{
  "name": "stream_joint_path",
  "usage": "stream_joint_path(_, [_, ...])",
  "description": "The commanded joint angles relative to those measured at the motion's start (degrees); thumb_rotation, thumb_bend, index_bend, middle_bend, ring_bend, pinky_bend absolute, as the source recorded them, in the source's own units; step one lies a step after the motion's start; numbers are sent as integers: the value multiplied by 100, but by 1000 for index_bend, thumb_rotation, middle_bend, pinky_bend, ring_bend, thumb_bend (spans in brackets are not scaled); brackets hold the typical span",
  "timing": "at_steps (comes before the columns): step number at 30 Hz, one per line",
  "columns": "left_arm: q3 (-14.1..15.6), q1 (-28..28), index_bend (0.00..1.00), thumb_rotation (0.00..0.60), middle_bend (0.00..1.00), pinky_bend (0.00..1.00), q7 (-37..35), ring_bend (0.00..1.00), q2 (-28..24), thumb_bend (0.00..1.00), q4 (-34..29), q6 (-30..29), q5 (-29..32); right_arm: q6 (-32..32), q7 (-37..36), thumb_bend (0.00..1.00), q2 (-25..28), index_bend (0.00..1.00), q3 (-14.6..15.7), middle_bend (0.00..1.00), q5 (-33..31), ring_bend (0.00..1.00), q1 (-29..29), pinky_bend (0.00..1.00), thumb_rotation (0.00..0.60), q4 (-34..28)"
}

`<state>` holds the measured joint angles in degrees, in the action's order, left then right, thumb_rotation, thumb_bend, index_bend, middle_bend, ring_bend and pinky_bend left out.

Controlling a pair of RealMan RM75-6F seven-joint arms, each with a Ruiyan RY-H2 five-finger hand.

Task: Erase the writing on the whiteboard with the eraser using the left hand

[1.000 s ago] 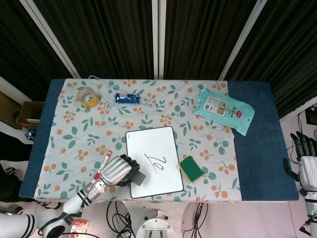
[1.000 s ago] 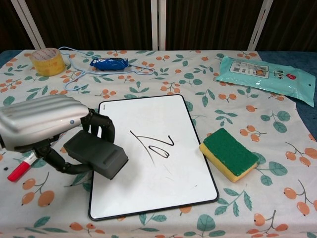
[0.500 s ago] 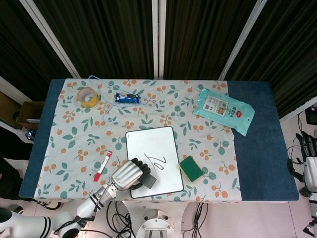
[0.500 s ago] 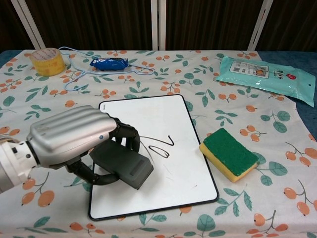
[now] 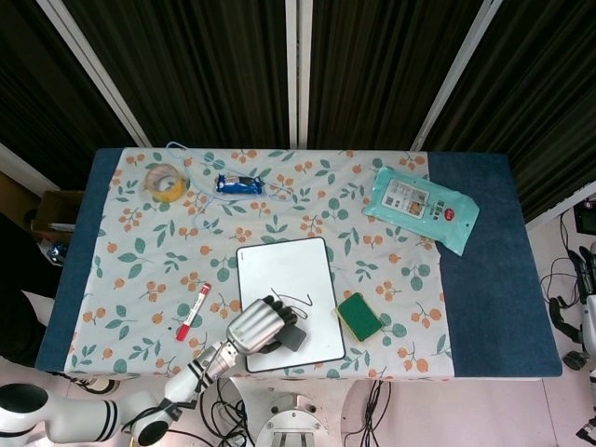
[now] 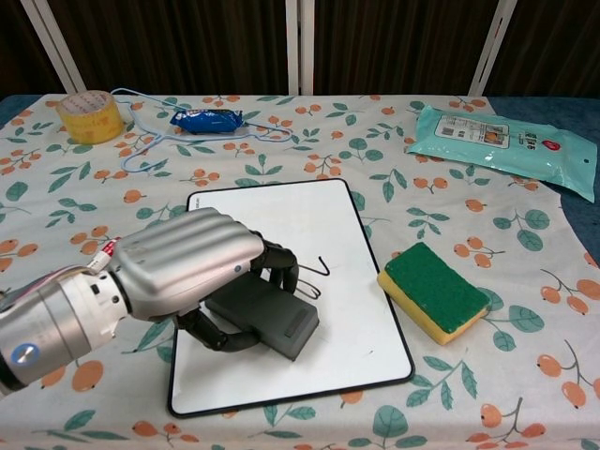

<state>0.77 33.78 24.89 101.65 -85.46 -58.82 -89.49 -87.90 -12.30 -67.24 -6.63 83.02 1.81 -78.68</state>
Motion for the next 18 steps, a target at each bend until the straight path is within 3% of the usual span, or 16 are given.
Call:
stream_joint_path(1, [-47,44,665,600,628,540,25,525,55,386,71,38,37,-3,-12,366,5,0,-5,0,-3,0,-4,0,600,8])
stream_joint_path(18, [-538,480,673,600,634,547,-186,530,352,406,738,358,385,-103,-64,367,68,0,-51,0,-18,0,-61,0,600,-14])
